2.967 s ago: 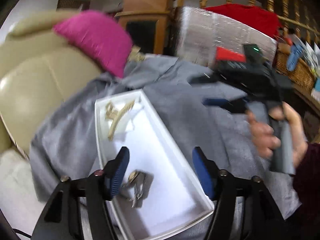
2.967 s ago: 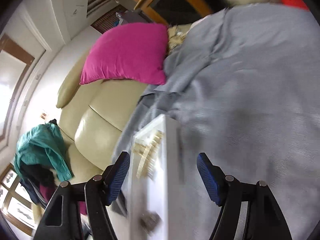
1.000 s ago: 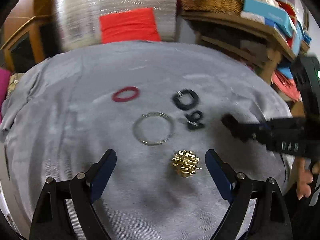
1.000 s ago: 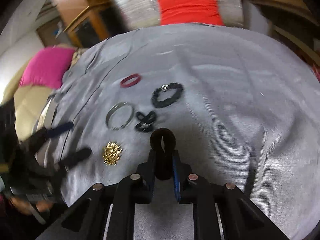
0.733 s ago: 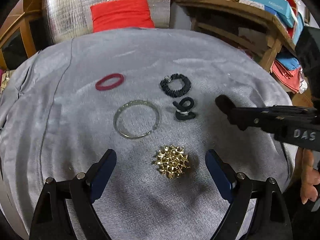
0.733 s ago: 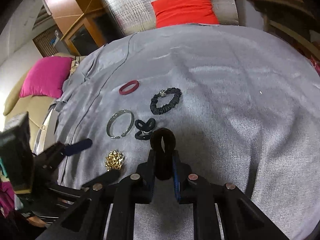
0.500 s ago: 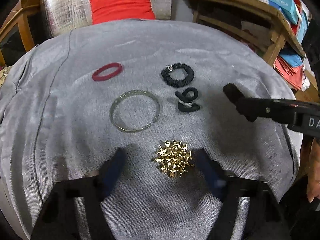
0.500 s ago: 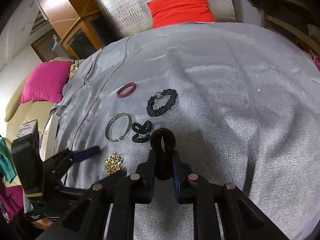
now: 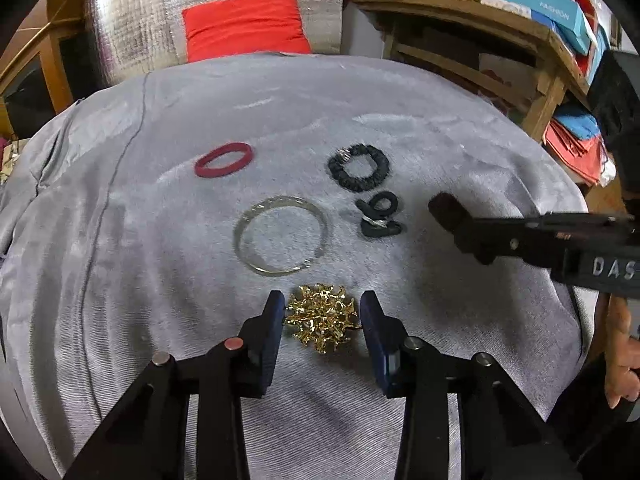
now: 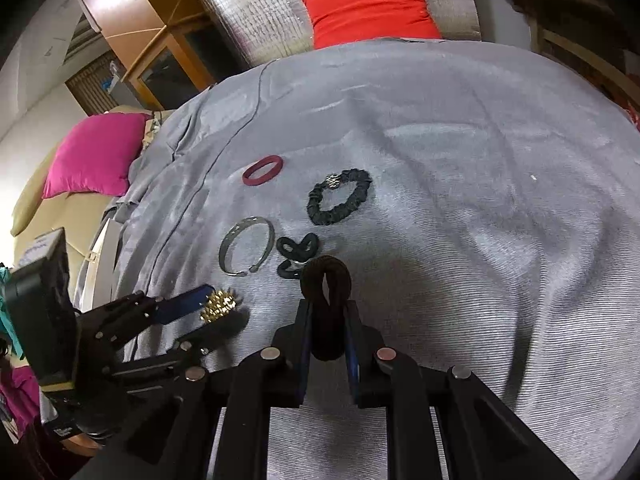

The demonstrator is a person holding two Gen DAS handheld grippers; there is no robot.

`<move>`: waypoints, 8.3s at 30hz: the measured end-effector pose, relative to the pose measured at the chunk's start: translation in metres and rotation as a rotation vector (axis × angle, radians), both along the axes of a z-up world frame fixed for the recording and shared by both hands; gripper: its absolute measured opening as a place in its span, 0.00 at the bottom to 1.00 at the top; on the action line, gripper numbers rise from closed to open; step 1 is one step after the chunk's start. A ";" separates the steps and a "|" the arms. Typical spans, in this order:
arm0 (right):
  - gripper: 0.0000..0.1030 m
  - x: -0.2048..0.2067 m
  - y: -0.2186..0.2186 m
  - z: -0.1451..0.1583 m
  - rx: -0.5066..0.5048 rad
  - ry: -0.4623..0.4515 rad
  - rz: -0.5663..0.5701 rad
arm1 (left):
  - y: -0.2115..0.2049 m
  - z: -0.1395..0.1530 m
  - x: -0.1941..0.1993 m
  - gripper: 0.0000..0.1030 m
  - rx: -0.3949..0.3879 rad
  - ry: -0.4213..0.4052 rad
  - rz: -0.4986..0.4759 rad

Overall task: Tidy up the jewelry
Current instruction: 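Grasp the gold spiky brooch with the left tool, then carry the gold brooch and black hair tie to the white tray with both tools, then release the gold brooch and black hair tie into the tray with both tools, then return both tools to the table and grasp the silver bangle with the left tool, then carry the silver bangle toward the tray with the left tool while the right tool grasps a black hair tie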

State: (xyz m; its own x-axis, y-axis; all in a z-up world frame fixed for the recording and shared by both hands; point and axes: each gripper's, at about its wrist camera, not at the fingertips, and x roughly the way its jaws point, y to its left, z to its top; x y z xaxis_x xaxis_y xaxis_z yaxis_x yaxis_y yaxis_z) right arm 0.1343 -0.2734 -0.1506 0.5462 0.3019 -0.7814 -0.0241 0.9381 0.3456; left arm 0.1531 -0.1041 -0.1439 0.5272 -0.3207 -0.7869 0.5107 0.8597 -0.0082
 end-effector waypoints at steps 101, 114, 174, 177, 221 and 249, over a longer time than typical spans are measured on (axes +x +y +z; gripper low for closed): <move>0.16 0.029 0.309 0.038 0.019 -0.167 0.459 | 0.307 0.062 -0.057 0.39 -0.003 -0.262 0.785; 0.16 0.079 0.412 0.054 0.059 -0.098 0.586 | 0.369 0.032 -0.063 0.39 -0.065 -0.093 0.886; 0.50 0.062 0.379 0.048 0.131 -0.001 0.456 | 0.345 0.035 -0.067 0.54 -0.042 -0.110 0.834; 0.50 0.056 0.330 0.053 0.133 -0.014 0.387 | 0.319 0.044 -0.063 0.58 -0.007 -0.170 0.775; 0.16 0.067 0.001 -0.031 0.255 0.121 -0.120 | 0.018 0.007 0.066 0.67 -0.056 0.014 0.194; 0.09 0.048 -0.026 -0.013 0.301 0.030 -0.199 | -0.002 -0.004 0.063 0.61 -0.049 -0.005 0.186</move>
State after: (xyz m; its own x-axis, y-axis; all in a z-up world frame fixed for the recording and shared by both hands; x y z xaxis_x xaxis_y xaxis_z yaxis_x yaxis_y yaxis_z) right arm 0.1819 -0.2991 -0.1638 0.5954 0.4111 -0.6903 0.1628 0.7796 0.6047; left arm 0.2165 -0.1059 -0.1477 0.5848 -0.2548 -0.7701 0.3428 0.9381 -0.0500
